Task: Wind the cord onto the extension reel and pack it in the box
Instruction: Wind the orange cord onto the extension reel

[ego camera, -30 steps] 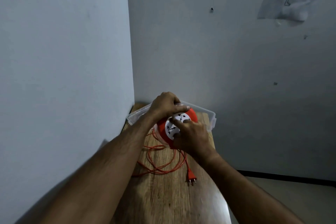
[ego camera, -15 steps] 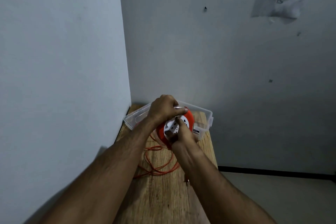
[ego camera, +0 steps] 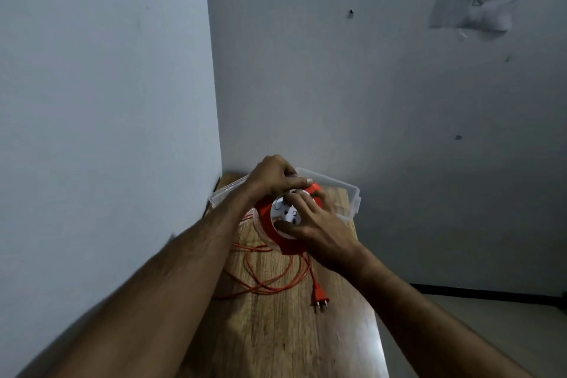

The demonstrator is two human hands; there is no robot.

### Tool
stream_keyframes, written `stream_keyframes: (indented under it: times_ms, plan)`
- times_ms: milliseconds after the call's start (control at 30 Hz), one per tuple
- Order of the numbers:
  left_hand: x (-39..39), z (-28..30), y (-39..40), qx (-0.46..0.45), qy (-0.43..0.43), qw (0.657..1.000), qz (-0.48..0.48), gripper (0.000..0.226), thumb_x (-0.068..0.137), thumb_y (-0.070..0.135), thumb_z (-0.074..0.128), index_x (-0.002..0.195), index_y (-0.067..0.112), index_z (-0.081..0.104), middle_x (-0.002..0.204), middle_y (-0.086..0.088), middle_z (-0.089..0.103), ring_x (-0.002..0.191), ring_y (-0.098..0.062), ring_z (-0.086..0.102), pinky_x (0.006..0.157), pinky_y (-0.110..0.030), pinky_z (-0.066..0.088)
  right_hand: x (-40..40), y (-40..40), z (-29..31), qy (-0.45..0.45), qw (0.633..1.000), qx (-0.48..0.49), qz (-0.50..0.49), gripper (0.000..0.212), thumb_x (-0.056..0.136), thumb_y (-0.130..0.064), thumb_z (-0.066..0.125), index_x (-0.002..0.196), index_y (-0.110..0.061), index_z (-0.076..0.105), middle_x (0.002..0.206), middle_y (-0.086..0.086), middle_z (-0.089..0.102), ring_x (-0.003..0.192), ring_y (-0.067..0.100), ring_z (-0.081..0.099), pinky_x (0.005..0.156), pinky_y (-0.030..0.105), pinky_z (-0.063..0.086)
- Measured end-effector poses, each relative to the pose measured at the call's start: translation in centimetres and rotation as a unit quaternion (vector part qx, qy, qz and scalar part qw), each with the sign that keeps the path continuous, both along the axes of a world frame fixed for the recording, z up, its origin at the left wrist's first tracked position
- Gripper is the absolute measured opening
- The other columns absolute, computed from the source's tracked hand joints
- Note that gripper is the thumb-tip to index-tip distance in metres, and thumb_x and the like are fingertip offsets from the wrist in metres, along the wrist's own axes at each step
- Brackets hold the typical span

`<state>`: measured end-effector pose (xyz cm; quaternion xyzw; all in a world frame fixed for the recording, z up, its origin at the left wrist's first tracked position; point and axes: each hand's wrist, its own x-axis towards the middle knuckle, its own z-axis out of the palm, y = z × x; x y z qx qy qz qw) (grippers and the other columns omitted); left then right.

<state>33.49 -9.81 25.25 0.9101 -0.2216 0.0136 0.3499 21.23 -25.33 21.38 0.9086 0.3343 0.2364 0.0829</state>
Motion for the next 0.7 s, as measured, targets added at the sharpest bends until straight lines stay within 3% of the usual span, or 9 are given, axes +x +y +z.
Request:
stream_keyframes:
  times_ms: [200, 367, 467, 567, 633, 700]
  plan:
    - [-0.3, -0.2, -0.2, 0.003, -0.013, 1.0, -0.003, 0.041, 0.08, 0.057, 0.078, 0.085, 0.017, 0.082, 0.08, 0.003, 0.077, 0.069, -0.002, 0.067, 0.062, -0.026, 0.048, 0.9, 0.1, 0.0, -0.028, 0.999, -0.021, -0.009, 0.052, 0.083, -0.037, 0.079, 0.13, -0.028, 0.06, 0.136, 0.013, 0.046, 0.127, 0.033, 0.047, 0.104, 0.056, 0.038]
    - [-0.5, -0.4, -0.5, 0.008, -0.044, 0.999, 0.018, 0.047, 0.077, 0.064, 0.077, 0.082, 0.018, 0.081, 0.077, 0.005, 0.073, 0.068, -0.002, 0.063, 0.062, -0.028, 0.049, 1.6, 0.5, -0.3, -0.02, 0.998, 0.058, -0.029, 0.07, 0.065, -0.053, 0.086, 0.126, -0.023, 0.067, 0.117, 0.013, 0.065, 0.108, 0.031, 0.061, 0.099, 0.051, 0.049]
    - [-0.4, -0.6, -0.6, 0.01, -0.043, 0.999, 0.025, 0.044, 0.077, 0.065, 0.077, 0.07, 0.021, 0.074, 0.069, 0.01, 0.064, 0.064, -0.002, 0.06, 0.059, -0.026, 0.045, 1.5, 1.0, -0.4, -0.018, 0.984, 0.171, -0.037, 0.06, 0.062, -0.037, 0.085, 0.118, -0.018, 0.073, 0.1, 0.009, 0.075, 0.084, 0.025, 0.069, 0.08, 0.037, 0.055]
    - [-0.4, -0.8, -0.6, 0.02, -0.048, 0.998, 0.033, 0.052, 0.075, 0.068, 0.075, 0.076, 0.016, 0.078, 0.074, 0.005, 0.072, 0.067, -0.008, 0.065, 0.064, -0.035, 0.058, 1.0, 2.1, -1.0, -0.001, 0.96, 0.271, -0.077, 0.047, 0.069, -0.025, 0.073, 0.115, -0.015, 0.076, 0.089, 0.007, 0.077, 0.068, 0.022, 0.071, 0.065, 0.028, 0.055]
    - [-0.5, -1.0, -0.6, 0.034, -0.049, 0.998, 0.038, 0.053, 0.075, 0.069, 0.074, 0.077, 0.017, 0.08, 0.074, 0.002, 0.073, 0.066, -0.009, 0.065, 0.066, -0.037, 0.06, 0.8, 2.7, -1.6, 0.035, 0.932, 0.342, -0.119, 0.043, 0.074, -0.027, 0.076, 0.116, -0.017, 0.075, 0.087, 0.006, 0.077, 0.066, 0.019, 0.071, 0.065, 0.03, 0.061]
    - [-0.4, -1.2, -0.4, 0.02, -0.046, 0.998, 0.046, 0.054, 0.075, 0.07, 0.073, 0.071, 0.016, 0.078, 0.068, 0.001, 0.071, 0.061, -0.009, 0.064, 0.061, -0.035, 0.057, 0.7, 3.2, -2.0, 0.064, 0.882, 0.434, -0.17, 0.049, 0.075, -0.043, 0.078, 0.119, -0.021, 0.073, 0.092, 0.001, 0.077, 0.071, 0.013, 0.071, 0.069, 0.031, 0.062]
